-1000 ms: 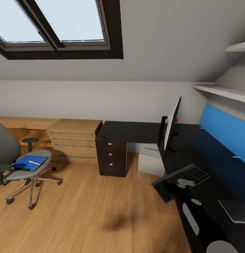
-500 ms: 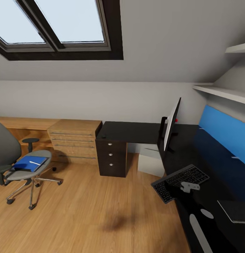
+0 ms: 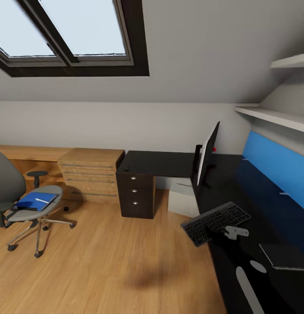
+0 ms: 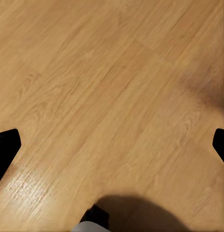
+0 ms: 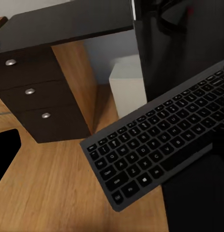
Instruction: In the bedroom, organize the workspace by keeping the computer under the desk, ensuring the monitor is on the desk, placing the keyboard on the desk next to the monitor, placing the mouse on the desk next to the keyboard, moving the folder from the swivel chair onto the desk next to the mouse, stacking the notebook on top of the folder with the pen on top of the notebook, and positioning the swivel chair next to the desk.
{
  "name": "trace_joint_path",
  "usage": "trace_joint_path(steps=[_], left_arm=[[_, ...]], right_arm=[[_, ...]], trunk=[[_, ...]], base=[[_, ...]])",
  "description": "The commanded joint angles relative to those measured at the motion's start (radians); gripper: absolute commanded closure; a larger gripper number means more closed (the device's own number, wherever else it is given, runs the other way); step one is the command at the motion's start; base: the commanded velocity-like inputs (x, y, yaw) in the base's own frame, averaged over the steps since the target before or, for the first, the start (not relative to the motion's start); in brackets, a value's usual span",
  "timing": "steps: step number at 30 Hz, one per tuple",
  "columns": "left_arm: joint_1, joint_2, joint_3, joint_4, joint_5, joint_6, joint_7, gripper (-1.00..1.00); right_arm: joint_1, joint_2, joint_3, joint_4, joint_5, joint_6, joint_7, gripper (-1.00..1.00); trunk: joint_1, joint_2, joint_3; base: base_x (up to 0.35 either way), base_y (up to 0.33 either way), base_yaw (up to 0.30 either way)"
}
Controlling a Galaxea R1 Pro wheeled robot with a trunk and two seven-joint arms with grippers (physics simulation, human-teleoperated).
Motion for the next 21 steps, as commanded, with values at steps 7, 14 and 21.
trace_joint_path(steps=[7,14,21], left_arm=[[0.000,0.001,-0.007,0.000,0.003,-0.003,0.008,-1.00],[-0.001,0.001,-0.007,0.000,0.003,-0.003,0.008,-1.00],[0.000,0.002,-0.006,0.001,0.003,-0.004,0.008,-1.00]], right_arm=[[-0.001,0.000,-0.002,-0.001,-0.007,0.004,0.002,-1.00],[-0.001,0.000,-0.002,-0.001,-0.007,0.004,0.002,-1.00],[-0.001,0.000,-0.002,-0.001,-0.006,-0.008,0.003,-1.00]], trunk=[[0.000,-0.001,0.007],[0.000,-0.001,0.009],[0.000,-0.001,0.009]], base=[[-0.039,-0.310,0.000],[0.072,-0.341,0.000],[0.018,-0.087,0.000]])
